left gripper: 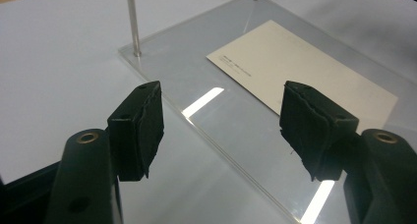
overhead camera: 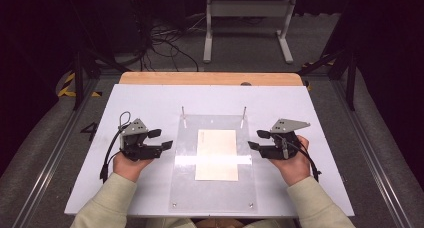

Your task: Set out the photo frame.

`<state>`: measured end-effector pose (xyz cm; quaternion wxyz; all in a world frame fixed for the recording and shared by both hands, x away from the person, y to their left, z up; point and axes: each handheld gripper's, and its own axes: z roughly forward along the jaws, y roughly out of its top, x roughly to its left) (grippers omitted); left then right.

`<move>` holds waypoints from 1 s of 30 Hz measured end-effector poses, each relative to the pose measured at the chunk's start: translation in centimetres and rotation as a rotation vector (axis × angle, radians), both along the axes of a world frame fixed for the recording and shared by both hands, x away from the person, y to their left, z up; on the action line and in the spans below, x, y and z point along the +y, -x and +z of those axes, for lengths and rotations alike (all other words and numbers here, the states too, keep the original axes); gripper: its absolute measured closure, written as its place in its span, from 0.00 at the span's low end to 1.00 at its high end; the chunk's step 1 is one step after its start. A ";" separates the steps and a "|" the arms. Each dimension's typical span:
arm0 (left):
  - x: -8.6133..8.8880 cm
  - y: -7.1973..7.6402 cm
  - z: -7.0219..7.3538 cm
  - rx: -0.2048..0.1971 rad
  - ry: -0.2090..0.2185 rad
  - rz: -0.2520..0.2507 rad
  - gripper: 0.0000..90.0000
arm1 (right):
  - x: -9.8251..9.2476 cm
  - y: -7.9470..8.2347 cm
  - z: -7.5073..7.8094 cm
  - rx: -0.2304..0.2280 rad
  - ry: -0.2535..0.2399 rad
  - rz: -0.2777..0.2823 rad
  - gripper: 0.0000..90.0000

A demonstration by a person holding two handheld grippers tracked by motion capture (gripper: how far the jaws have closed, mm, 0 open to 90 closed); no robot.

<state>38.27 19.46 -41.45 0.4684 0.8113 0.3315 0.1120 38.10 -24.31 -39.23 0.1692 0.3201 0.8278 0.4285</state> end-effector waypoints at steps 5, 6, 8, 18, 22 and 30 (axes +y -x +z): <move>0.3 1.2 -0.4 0.008 -0.004 -0.018 0.37 | 0.3 -2.4 -0.1 0.016 0.001 0.005 0.58; 0.4 1.4 -0.4 0.008 -0.006 -0.018 0.37 | 0.3 -2.9 -0.1 0.032 0.006 -0.002 0.60; 0.5 1.9 -0.4 0.004 -0.004 -0.025 0.37 | 0.4 -4.0 -0.2 0.030 0.022 -0.017 0.62; 0.8 2.9 -0.6 0.002 0.000 -0.032 0.37 | 0.9 -9.2 -0.8 -0.009 0.077 -0.200 0.68; 1.2 3.1 -0.8 0.002 -0.004 -0.026 0.37 | 1.4 -10.3 -1.3 -0.020 0.090 -0.172 0.70; 1.6 3.5 -1.1 0.019 -0.014 0.003 0.37 | 2.3 -11.9 -2.3 -0.031 0.078 -0.141 0.79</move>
